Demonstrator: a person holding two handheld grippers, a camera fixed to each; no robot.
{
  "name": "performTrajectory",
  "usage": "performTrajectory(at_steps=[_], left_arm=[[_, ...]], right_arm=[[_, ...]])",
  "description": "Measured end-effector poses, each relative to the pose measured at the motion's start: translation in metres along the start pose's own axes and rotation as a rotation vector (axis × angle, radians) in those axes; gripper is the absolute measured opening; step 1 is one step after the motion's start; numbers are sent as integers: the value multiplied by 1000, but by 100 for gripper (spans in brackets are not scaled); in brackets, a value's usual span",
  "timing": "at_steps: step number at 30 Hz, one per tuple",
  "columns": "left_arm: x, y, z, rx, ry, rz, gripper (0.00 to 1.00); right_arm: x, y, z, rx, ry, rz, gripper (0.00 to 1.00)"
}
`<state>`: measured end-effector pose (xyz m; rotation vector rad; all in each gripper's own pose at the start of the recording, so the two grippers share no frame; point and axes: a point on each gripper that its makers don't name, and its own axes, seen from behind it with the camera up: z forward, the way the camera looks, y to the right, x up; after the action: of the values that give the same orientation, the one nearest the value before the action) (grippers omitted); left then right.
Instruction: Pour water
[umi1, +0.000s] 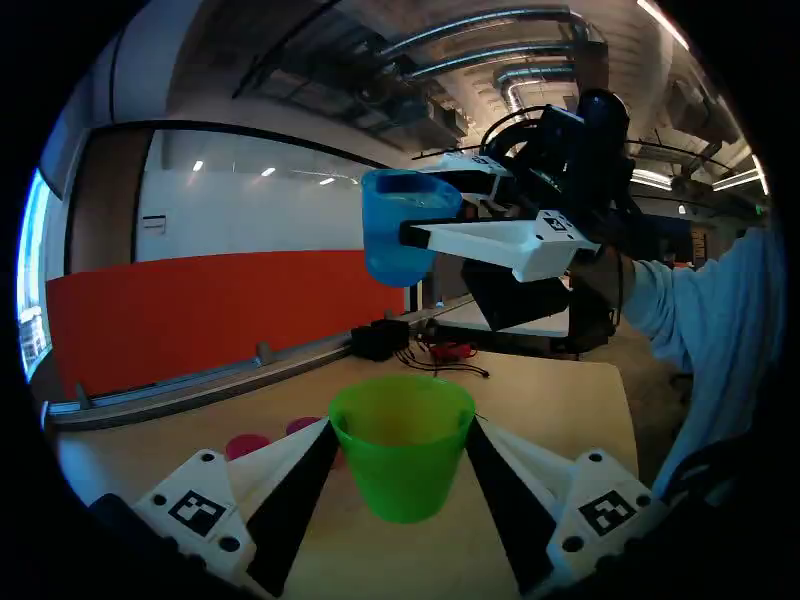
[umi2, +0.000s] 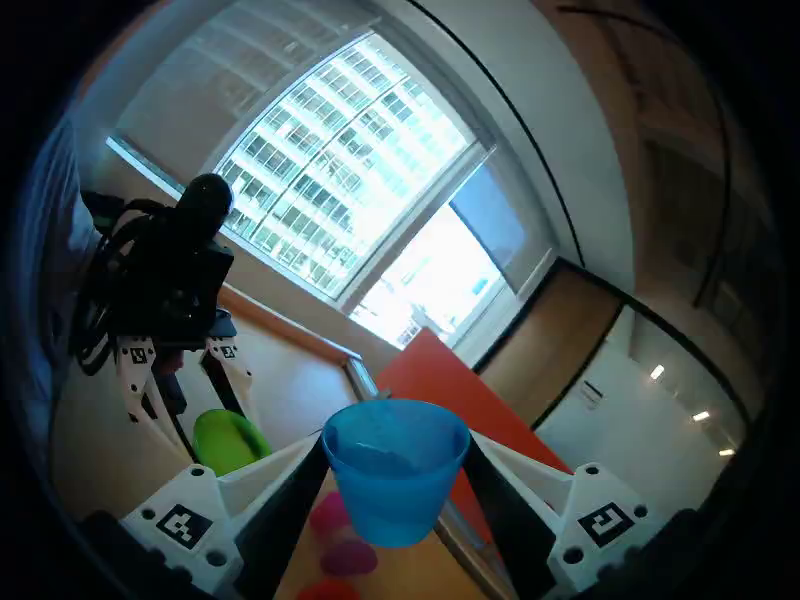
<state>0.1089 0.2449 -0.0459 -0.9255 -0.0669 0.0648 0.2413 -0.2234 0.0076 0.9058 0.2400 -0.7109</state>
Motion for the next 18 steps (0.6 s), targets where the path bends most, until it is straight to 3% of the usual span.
performTrajectory(at_steps=[18], left_arm=[[10,7,6,-25,14,30,87]], right_arm=[[11,16,12,-21,-11,-210,92]])
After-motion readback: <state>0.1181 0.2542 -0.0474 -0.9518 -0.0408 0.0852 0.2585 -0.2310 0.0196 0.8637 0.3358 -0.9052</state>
